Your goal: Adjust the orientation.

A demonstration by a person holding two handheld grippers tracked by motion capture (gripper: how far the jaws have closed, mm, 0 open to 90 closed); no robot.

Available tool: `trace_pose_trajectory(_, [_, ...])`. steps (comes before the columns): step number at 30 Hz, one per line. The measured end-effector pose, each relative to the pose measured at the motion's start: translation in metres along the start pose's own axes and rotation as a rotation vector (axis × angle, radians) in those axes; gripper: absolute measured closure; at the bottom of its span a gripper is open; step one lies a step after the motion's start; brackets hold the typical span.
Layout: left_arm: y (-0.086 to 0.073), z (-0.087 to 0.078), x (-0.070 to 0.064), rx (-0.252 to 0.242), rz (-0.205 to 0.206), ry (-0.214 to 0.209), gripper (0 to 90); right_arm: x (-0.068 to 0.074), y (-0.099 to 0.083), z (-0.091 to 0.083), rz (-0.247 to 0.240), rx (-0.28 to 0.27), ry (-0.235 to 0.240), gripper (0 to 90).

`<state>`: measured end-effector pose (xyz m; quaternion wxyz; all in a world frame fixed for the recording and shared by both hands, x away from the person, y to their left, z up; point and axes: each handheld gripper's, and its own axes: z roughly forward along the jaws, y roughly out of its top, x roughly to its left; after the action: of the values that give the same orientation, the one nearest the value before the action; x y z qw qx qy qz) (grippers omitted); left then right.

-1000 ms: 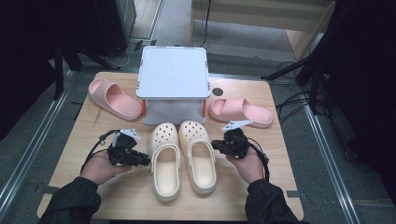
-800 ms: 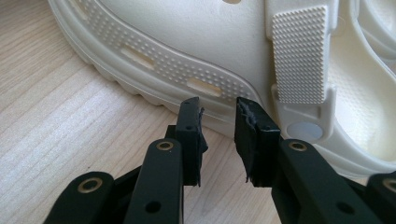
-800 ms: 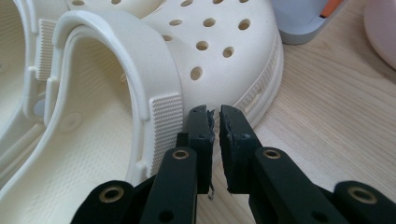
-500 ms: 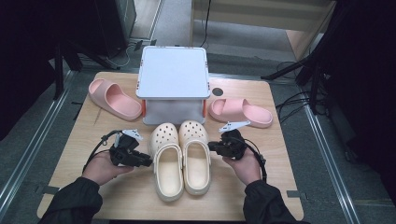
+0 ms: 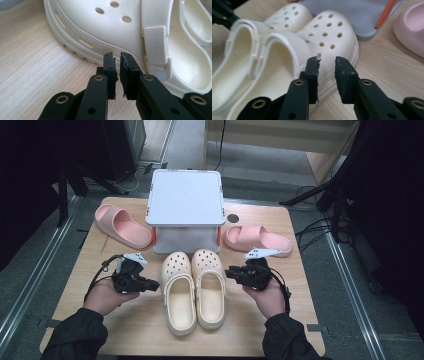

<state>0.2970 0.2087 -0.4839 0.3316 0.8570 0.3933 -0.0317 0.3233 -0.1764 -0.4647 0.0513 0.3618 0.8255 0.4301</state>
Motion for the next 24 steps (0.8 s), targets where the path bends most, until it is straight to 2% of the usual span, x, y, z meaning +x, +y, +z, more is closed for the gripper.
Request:
trace_pose_trajectory(4, [0.005, -0.005, 0.001, -0.026, -0.006, 0.002, 82.4, 0.012, 0.0, -0.011, -0.026, -0.024, 0.02, 65.1])
trace_pose_trajectory(10, [0.013, -0.011, 0.008, -0.063, -0.03, -0.002, 82.2, 0.028, 0.002, -0.016, -0.041, -0.066, 0.042, 61.4])
trace_pose_trajectory(15, [0.022, -0.021, 0.013, -0.101, -0.046, -0.013, 82.2, 0.038, 0.001, -0.013, -0.037, -0.054, 0.063, 56.7])
trace_pose_trajectory(18, [0.032, -0.027, 0.013, -0.115, -0.038, 0.013, 82.4, 0.042, 0.0, -0.01, -0.03, -0.046, 0.067, 55.2])
trace_pose_trajectory(21, [0.04, -0.034, 0.01, -0.137, -0.022, 0.025, 82.5, 0.046, 0.0, -0.007, -0.031, -0.053, 0.074, 55.2])
trace_pose_trajectory(24, [0.051, -0.041, 0.008, -0.147, -0.008, 0.028, 82.5, 0.049, -0.001, -0.002, -0.033, -0.034, 0.084, 55.2])
